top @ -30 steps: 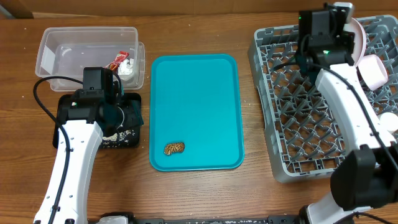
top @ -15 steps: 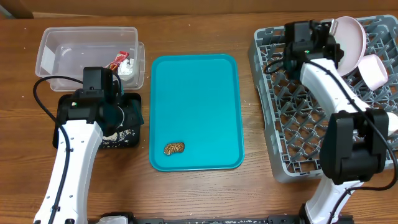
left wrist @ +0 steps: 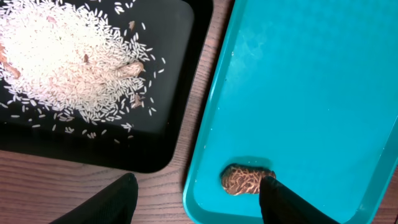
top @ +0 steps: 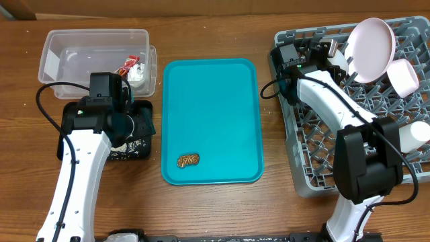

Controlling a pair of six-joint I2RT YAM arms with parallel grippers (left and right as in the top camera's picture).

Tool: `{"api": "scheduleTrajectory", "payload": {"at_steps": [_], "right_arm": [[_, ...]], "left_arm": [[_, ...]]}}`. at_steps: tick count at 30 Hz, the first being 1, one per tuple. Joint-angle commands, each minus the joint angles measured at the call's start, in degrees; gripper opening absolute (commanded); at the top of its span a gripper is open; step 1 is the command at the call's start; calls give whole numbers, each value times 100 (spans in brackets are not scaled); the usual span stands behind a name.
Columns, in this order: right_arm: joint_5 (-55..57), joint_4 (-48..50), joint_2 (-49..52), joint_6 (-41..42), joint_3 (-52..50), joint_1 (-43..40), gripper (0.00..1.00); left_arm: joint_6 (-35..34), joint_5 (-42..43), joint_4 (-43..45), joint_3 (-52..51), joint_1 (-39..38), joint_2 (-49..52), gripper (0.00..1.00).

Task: Sort waste into correct bins and load items into the dishwasher
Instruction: 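Carry the bowl into the dish rack and release, then reach the left gripper to the brown food scrap and grasp it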

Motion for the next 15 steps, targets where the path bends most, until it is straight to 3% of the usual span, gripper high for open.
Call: {"api": "scheduleTrajectory", "payload": {"at_steps": [1, 6, 10, 11, 15], "right_arm": [[-1217, -382, 133, 240, -149, 66, 4], [-2116, -863, 37, 800, -129, 63, 12], [-2282, -1023, -444, 811, 44, 63, 45], [-2363, -1021, -612, 809, 81, 63, 58], [-3150, -990, -1392, 767, 160, -66, 81]], "left_arm": [[-33, -61, 0, -26, -26, -59, 65], [-31, -63, 0, -26, -26, -59, 69], [-31, -63, -2, -26, -26, -59, 73], [-31, -61, -2, -26, -26, -59, 73], [61, -55, 4, -26, -28, -59, 74]]}}
